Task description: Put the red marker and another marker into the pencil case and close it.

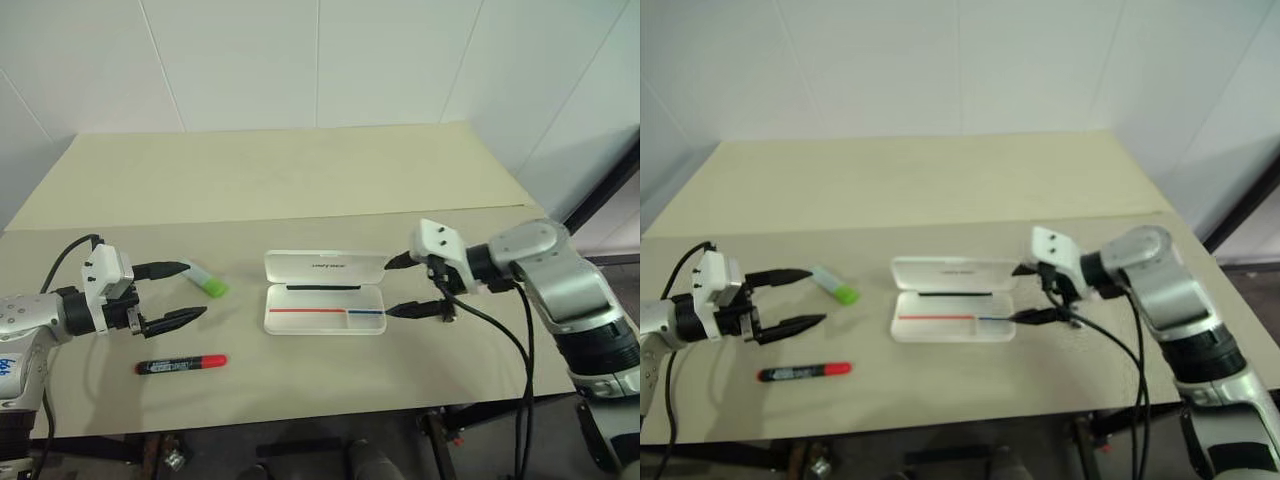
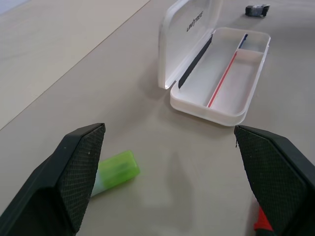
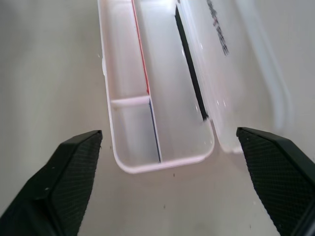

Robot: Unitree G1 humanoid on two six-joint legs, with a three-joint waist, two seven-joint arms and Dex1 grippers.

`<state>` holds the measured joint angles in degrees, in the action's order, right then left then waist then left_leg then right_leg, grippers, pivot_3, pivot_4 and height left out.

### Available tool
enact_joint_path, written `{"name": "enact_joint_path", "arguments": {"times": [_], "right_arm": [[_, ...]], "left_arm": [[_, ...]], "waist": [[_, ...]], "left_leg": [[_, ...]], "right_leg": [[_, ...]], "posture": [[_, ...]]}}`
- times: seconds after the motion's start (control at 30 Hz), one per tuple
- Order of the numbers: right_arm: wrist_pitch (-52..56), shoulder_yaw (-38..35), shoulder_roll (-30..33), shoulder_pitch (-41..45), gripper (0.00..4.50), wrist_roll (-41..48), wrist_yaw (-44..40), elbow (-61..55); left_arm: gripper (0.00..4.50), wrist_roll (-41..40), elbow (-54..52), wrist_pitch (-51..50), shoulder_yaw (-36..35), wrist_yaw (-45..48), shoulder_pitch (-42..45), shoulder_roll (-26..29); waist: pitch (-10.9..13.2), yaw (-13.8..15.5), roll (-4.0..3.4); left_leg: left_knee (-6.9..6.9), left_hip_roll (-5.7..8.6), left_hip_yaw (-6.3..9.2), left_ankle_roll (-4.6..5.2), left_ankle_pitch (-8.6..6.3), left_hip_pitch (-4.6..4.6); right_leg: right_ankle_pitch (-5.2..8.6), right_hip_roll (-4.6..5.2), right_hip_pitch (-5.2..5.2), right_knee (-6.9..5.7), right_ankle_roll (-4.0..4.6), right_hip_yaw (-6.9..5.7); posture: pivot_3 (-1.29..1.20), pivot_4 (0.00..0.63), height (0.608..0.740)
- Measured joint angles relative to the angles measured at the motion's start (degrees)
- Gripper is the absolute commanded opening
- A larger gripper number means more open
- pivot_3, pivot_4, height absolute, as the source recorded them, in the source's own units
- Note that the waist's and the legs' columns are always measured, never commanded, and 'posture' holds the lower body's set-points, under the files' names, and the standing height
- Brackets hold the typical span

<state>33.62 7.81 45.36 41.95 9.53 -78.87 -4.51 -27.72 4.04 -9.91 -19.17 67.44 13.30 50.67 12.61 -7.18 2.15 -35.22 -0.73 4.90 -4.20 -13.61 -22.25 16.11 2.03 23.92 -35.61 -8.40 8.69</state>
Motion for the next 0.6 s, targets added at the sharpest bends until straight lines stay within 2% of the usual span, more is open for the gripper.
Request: {"name": "enact_joint_path", "arguments": {"times": [0.33, 0.6], "right_arm": [[-11.95, -14.93, -1.03, -13.83, 4.47, 14.53, -1.57, -0.78], [-15.23, -17.04, -3.69, -20.17, 4.47, 19.80, 1.02, -1.41]], "left_arm": [[4.50, 0.10, 5.97, 1.98, 0.73, 5.10, 3.71, 0.02], [4.50, 1.66, 8.21, 6.09, 0.59, 9.40, 1.83, 3.53]], "waist": [[0.01, 0.98, 0.00], [0.01, 0.93, -0.02]], "left_leg": [[0.01, -0.02, -0.07, 0.00, -0.03, 0.03], [0.01, -0.05, -0.12, -0.01, -0.03, 0.05]], "right_leg": [[0.03, -0.01, -0.01, -0.03, -0.05, 0.03], [0.04, -0.03, 0.00, -0.03, -0.04, 0.10]], "posture": [[0.00, 0.150, 0.740], [0.00, 0.150, 0.740]]}}
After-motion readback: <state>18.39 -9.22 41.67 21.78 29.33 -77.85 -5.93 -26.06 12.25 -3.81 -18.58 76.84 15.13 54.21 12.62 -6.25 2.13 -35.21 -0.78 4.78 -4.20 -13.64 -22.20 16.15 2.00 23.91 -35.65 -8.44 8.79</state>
